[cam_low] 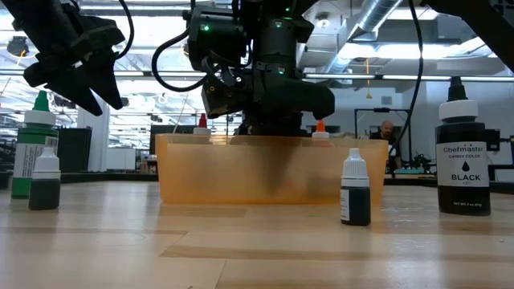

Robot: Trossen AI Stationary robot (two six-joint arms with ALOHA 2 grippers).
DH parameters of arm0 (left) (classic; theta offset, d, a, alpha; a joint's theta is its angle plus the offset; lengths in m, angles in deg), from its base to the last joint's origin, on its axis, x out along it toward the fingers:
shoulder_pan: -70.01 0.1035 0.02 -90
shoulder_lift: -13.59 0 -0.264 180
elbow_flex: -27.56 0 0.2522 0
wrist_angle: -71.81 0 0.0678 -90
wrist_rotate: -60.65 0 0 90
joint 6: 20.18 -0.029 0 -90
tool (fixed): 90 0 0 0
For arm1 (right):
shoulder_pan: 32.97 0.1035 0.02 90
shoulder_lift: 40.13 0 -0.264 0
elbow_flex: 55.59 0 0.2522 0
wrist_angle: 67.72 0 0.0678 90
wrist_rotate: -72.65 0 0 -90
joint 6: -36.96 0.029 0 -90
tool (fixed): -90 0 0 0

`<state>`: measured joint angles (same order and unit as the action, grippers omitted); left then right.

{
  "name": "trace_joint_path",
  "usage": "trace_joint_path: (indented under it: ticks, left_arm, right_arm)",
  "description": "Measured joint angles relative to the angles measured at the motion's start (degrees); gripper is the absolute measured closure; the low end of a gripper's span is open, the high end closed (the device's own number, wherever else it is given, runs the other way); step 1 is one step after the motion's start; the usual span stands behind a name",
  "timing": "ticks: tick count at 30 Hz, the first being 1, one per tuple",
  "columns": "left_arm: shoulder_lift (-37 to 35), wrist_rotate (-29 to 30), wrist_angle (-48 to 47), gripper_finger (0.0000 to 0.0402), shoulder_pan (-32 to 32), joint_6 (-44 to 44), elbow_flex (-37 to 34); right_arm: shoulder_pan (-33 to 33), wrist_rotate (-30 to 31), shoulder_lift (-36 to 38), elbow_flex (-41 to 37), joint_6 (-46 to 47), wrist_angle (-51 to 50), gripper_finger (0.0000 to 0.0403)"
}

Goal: Pick & Place food coloring
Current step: Adjust the large pink food coloring bottle in the orange container

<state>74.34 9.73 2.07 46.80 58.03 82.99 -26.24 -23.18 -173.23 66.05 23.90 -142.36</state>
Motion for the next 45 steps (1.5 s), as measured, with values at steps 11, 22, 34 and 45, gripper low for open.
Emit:
trace_joint_path:
  ticks: [11, 22, 34, 45]
  left_arm:
    - [0.0, 0.36, 0.0, 0.0136, 0.0, 0.0, 0.0]
    - [0.0, 0.35, 0.0, 0.0136, 0.0, 0.0, 0.0]
    - [0.0, 0.21, 0.0, 0.0136, 0.0, 0.02, 0.0]
    - [0.01, 0.17, -0.02, 0.0136, 0.0, 0.02, 0.0]
  right_arm:
    - [0.0, -0.07, 0.0, 0.47, 0.12, -0.41, 0.0386]
    - [-0.92, -0.7, 0.0, 5.16, 0.04, -0.59, 0.0391]
    - [-3.15, -6.29, 0.02, 7.02, 0.42, -0.21, 0.0391]
    - [-3.5, -6.47, 1.08, 7.07, 0.15, 0.86, 0.0391]
